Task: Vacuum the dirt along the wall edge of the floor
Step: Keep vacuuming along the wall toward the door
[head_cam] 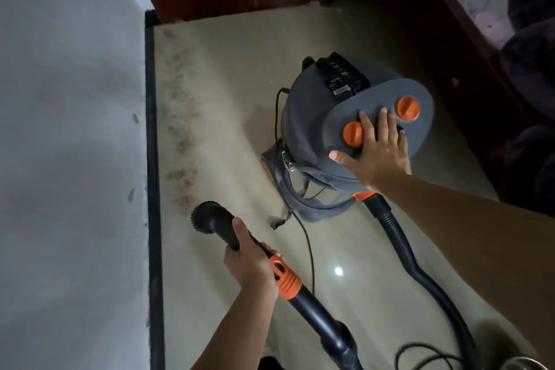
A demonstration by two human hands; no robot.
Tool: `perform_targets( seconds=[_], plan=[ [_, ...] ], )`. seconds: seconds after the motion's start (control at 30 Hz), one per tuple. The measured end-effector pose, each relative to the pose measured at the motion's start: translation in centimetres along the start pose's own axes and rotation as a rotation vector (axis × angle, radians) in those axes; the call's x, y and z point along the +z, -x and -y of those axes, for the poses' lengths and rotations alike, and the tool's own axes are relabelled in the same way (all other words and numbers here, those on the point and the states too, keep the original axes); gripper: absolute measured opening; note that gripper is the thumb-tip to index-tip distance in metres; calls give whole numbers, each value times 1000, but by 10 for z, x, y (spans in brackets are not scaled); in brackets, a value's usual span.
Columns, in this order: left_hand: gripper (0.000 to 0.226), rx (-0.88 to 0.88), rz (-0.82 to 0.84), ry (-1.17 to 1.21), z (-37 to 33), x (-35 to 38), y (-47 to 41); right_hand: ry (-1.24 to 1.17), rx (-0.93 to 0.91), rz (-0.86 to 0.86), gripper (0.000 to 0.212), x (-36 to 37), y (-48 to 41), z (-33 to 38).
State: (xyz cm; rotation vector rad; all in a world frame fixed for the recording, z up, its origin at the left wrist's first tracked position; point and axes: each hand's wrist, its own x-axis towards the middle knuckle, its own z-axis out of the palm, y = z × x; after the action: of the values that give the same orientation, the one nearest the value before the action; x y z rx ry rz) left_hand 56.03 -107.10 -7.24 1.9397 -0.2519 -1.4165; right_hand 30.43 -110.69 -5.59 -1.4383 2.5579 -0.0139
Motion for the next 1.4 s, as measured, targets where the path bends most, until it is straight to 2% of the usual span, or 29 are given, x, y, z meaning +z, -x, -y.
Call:
perform_targets(
  seconds=[0.2,0.37,0.63,0.87,0.97,1.17,1.4],
  plan=[
    [57,-13,81,25,-74,74,-29,30,-29,67,109,-19,-100,6],
    [53,-69,56,68,-115,123,-41,90,-83,107,111,-38,-184,2],
    [54,-126,-29,140,-152,201,-68,126,-181,129,121,-63,-318,-10],
    [52,-180,-96,171,-155,259,-82,178,-248,161,126,-82,-411,-17],
    [52,-175,-132,159,-155,262,-84,207,-221,154,120,-86,-425,-13],
    [52,-173,-144,160,-157,244,-83,116,-36,98,90,-75,-399,16],
    [51,-217,-72,154,-156,191,-102,-39,-30,158,74,-46,-301,59]
  ],
)
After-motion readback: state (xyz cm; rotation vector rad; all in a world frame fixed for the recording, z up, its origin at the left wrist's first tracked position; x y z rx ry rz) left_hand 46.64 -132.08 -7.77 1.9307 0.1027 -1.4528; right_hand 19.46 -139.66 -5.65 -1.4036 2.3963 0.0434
